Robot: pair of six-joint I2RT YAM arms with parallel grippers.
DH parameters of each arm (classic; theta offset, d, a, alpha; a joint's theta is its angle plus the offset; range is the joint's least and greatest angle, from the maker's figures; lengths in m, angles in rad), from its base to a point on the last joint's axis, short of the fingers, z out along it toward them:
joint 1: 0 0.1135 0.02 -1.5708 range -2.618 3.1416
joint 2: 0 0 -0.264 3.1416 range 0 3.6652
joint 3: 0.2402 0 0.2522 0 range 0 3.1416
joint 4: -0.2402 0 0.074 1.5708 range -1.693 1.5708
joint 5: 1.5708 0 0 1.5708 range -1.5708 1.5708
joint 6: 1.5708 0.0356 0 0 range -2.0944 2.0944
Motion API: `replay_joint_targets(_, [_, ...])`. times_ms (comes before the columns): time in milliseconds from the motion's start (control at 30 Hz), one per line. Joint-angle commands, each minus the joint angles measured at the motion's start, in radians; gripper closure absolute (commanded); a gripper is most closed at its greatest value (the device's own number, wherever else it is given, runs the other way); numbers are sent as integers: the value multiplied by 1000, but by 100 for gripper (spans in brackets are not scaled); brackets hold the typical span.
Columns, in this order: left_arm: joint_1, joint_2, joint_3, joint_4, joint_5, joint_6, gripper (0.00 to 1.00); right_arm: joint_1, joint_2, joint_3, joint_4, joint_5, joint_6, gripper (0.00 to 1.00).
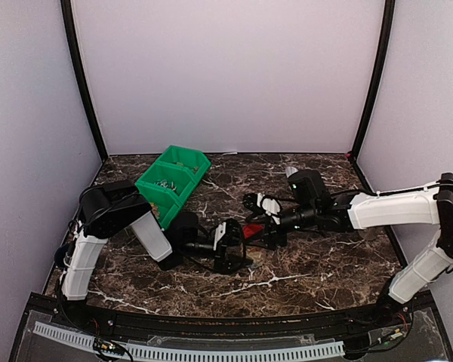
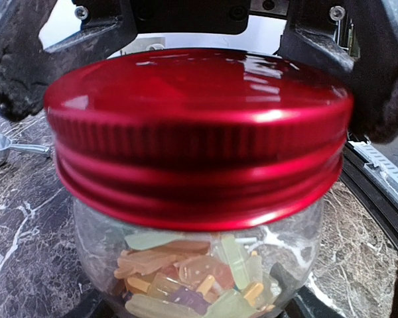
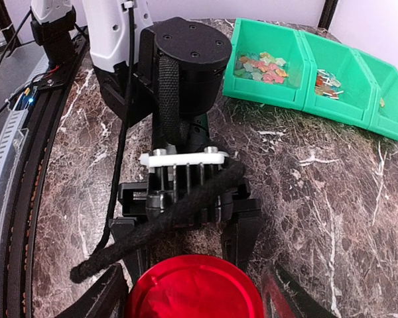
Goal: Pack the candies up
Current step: Put down the packed packing bottle at the center of the board.
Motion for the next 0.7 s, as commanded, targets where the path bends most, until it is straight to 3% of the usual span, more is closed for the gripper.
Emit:
replay_joint_targets(0, [-6,30,-15,-128,-238,-8,32,-8,31,-23,85,157,184,47])
replay_joint_targets(167, [-6,26,-31,-100,-240,-5,31,-7,14,-49,108,156,198,47])
replay_joint_targets(467, [-6,19,-68,-29,-219,-9,19,-9,-27,-54,54,204,164,46])
replay_joint_targets(667, [9,10,-114,75,-248,-47,1,-12,-46,-72,75,238,193,46])
